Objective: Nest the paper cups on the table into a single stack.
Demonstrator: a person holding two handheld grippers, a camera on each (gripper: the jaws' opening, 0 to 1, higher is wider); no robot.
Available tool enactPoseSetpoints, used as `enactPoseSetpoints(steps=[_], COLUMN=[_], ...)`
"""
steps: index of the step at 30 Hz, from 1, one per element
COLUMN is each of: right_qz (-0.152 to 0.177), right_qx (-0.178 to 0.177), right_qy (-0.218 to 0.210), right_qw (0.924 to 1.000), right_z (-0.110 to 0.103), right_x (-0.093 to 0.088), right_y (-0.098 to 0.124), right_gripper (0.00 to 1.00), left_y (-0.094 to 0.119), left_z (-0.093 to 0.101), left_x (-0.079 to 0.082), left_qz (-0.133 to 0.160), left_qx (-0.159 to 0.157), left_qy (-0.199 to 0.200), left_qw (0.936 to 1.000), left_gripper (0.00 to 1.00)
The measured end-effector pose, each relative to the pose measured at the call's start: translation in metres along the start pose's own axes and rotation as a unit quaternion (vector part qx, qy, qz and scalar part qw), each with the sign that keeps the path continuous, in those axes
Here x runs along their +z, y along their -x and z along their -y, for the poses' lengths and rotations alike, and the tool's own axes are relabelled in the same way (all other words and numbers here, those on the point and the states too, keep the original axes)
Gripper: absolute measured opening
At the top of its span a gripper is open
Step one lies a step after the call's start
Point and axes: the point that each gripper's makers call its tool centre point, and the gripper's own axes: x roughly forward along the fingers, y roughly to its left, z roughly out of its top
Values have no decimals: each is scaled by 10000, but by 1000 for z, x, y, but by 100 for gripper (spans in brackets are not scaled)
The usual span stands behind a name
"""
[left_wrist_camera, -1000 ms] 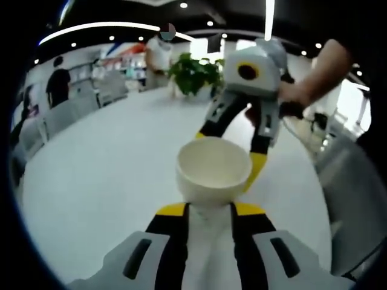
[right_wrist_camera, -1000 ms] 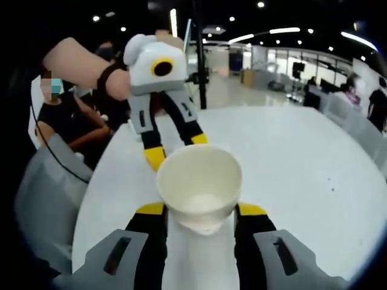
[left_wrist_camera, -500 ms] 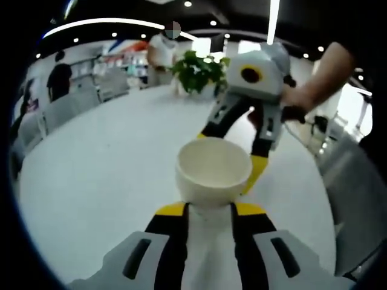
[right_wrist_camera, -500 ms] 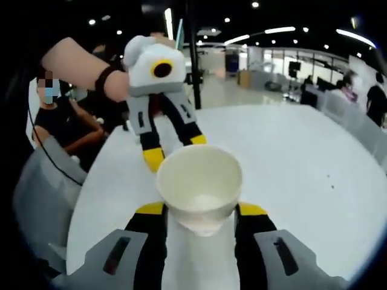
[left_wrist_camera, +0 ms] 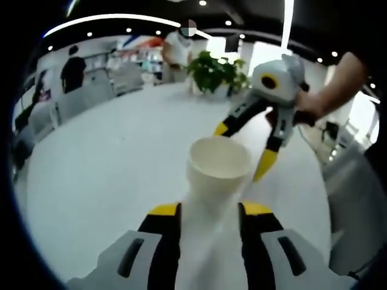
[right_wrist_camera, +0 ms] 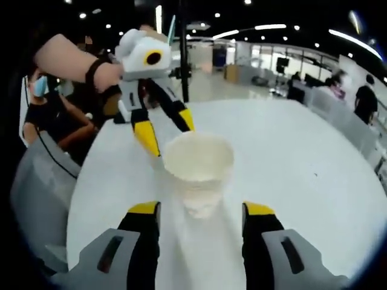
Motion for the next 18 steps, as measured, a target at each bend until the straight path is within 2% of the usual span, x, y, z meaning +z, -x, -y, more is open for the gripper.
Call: enactPoseSetpoints(steps=[2,7,12,18], right_qz=[5,69,180,212], right_qx=[-30,-111,-211,-307], right_qy=[12,38,99,130], right_qw=[10000,9999,9996,9992], right_z=[-2,-11,-25,-36], right_x=[0,8,19,21], right_y=[5,18,30,42], right_gripper=[51,51,52,53], left_y=[3,13,26,39], left_z=[4,16,27,34], left_x=[1,-4,2,5], left_qz=[64,-9,125,184], left_qx=[38,98,170,278], left_qy=[7,51,-34,54], left_qw=[10000,9999,9998,9994], left_gripper=[36,38,40,45])
